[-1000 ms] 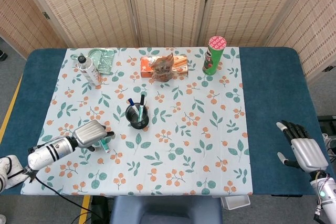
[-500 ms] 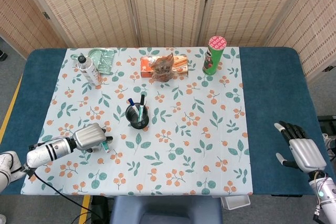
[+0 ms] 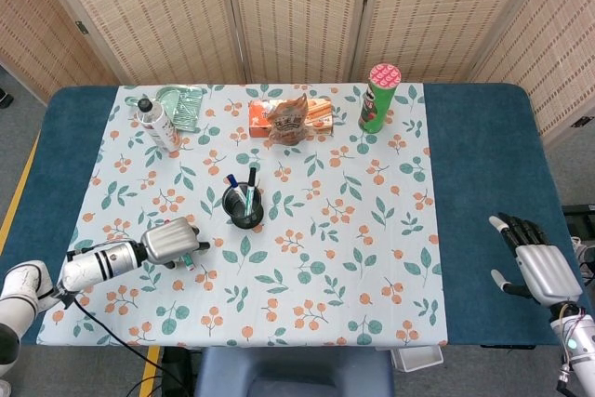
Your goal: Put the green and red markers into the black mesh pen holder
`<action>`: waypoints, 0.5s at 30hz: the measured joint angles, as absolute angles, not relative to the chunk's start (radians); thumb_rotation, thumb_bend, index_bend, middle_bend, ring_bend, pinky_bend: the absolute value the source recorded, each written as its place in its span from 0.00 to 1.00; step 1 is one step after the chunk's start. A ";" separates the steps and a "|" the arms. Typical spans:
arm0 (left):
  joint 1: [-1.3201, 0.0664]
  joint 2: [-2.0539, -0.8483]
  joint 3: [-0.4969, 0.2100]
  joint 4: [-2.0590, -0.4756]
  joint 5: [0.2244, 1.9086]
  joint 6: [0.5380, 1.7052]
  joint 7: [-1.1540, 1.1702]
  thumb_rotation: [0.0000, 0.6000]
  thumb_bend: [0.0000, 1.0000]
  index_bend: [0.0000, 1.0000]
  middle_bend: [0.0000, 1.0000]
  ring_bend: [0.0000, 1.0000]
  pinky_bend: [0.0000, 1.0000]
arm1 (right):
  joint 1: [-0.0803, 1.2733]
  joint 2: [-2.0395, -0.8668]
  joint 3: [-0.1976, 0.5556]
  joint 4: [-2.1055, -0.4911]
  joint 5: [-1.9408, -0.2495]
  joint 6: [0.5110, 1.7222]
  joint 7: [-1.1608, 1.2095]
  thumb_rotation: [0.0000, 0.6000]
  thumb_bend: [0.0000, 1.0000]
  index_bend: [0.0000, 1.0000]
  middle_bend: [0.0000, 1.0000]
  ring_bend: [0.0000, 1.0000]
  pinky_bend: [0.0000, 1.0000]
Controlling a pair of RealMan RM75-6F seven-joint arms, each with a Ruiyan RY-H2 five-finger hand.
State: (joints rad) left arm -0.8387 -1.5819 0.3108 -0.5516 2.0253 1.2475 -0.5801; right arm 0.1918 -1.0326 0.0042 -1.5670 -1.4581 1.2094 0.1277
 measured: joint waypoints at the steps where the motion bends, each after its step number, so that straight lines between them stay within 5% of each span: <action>1: -0.840 -1.586 0.314 -0.542 2.025 1.248 -0.584 1.00 0.25 0.48 0.87 0.57 0.82 | 0.191 -1.032 0.004 -1.567 -1.458 1.210 0.128 1.00 0.35 0.03 0.00 0.00 0.00; 15: -0.826 -1.645 0.362 -0.424 2.025 1.283 -0.622 1.00 0.25 0.52 0.87 0.57 0.82 | 0.199 -1.030 0.002 -1.568 -1.463 1.197 0.138 1.00 0.35 0.03 0.00 0.00 0.00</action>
State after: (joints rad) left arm -0.8257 -1.6446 0.3621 -0.4242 2.0255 1.2831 -0.6223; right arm 0.1994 -1.0298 0.0015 -1.5676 -1.4632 1.1975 0.1378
